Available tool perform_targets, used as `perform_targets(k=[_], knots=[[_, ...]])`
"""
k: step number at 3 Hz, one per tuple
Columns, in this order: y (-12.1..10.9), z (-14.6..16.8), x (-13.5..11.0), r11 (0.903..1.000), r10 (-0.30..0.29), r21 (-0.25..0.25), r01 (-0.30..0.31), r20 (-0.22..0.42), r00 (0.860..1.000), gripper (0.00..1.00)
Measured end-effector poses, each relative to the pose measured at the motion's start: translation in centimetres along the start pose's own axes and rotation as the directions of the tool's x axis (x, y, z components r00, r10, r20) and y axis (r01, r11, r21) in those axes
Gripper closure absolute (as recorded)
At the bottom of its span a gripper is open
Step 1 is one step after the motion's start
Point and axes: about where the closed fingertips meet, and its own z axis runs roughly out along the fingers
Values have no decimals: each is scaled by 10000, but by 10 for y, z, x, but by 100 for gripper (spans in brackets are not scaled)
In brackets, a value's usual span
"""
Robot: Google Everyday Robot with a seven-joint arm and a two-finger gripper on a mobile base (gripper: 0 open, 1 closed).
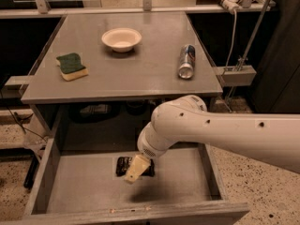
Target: Pick rxbar chocolate from top drawer and place on counter
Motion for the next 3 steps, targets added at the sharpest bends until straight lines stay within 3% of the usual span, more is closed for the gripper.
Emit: perform_targets(k=[3], knots=[[-3,36,22,9991,377,174,-382,245,9990,0]])
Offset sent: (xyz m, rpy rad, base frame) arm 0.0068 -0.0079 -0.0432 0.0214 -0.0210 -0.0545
